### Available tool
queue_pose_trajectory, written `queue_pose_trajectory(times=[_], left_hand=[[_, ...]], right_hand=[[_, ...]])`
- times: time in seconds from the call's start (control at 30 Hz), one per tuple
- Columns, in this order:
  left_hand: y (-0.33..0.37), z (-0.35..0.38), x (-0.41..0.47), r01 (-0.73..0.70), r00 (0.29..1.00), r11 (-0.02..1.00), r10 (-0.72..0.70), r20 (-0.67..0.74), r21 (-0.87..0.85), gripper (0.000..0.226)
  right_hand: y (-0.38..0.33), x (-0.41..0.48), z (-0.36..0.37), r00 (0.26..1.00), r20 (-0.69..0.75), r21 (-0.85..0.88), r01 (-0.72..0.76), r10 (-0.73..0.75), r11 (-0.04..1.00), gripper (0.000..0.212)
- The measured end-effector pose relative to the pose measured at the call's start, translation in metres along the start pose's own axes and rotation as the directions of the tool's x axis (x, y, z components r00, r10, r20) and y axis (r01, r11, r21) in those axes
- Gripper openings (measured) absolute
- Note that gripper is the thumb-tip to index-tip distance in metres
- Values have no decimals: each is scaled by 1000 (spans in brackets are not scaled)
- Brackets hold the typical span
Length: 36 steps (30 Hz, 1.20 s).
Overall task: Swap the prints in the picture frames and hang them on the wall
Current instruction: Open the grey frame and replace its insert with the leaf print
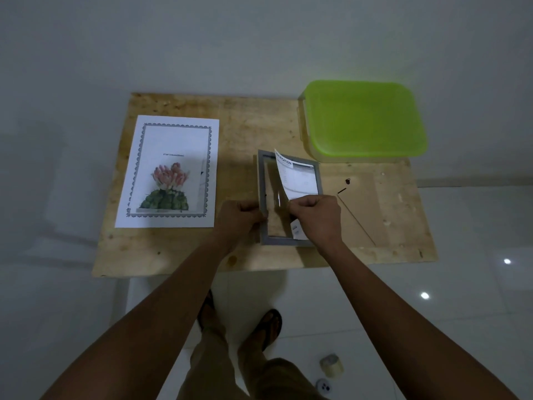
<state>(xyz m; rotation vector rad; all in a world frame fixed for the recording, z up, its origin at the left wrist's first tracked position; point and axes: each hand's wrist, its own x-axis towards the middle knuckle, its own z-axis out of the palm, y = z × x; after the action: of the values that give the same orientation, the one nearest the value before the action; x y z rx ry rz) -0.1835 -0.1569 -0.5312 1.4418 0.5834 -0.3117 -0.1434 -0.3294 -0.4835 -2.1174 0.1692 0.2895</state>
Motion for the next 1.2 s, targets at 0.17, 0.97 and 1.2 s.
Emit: queue_pose_trajectory(times=[0.17, 0.97, 1.2], left_hand=[[-5, 4, 8, 40, 984, 961, 9, -177, 273, 42], [3, 13, 0, 80, 954, 840, 91, -286, 536, 14], [9, 13, 0, 123, 963, 840, 27, -267, 528, 26]], right_hand=[[-11, -2, -15, 998, -70, -10, -9, 9, 1000, 15], [-45, 31, -77, 913, -285, -203, 239, -291, 950, 13], [-16, 25, -93, 899, -404, -132, 126, -170, 983, 11]])
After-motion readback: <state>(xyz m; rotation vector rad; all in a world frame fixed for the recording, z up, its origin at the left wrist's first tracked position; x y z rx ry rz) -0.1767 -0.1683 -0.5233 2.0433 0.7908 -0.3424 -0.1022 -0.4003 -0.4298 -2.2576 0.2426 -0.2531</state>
